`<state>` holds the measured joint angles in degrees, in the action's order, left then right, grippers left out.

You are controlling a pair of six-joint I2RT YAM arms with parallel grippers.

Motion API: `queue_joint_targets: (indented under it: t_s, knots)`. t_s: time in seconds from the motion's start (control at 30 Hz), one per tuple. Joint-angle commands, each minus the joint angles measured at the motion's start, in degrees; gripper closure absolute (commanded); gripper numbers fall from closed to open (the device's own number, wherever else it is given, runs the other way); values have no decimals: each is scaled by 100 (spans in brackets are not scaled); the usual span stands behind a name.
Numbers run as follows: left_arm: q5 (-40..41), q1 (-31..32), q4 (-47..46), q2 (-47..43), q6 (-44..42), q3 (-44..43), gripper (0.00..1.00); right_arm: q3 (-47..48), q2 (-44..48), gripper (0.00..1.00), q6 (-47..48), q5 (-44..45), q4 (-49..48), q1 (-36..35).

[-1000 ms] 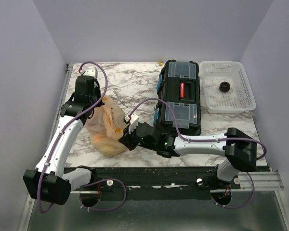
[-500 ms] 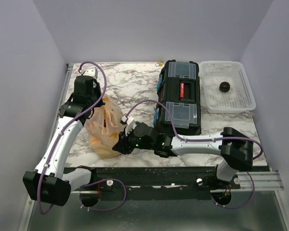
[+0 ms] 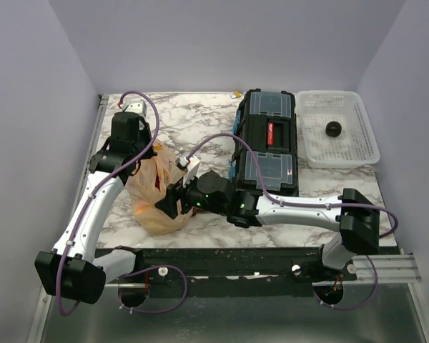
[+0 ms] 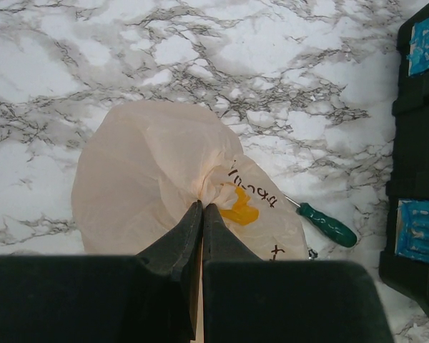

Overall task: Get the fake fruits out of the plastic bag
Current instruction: Untie the plastic bag at the center of the board, then adjust the plastic bag at the center of the board.

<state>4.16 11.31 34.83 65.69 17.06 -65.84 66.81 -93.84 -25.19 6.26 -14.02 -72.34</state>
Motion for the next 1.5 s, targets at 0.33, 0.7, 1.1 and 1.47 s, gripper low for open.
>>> queue_joint_targets:
  t_s: [0.33, 0.7, 1.1, 1.47]
  knots:
    - [-127, -28, -99, 5, -7, 21, 100, 1140, -815, 28, 366, -241, -251, -37]
    - [-38, -239, -163, -169, 90, 71, 100, 688, -852, 99, 403, -1821, -248, -224]
    - [-126, -639, -157, -144, 179, 90, 100, -1069, -458, 90, -502, -1920, -1151, -567]
    - [-207, -661, -179, -179, 133, 94, 100, -1437, -86, 87, -380, -1893, -1147, -556]
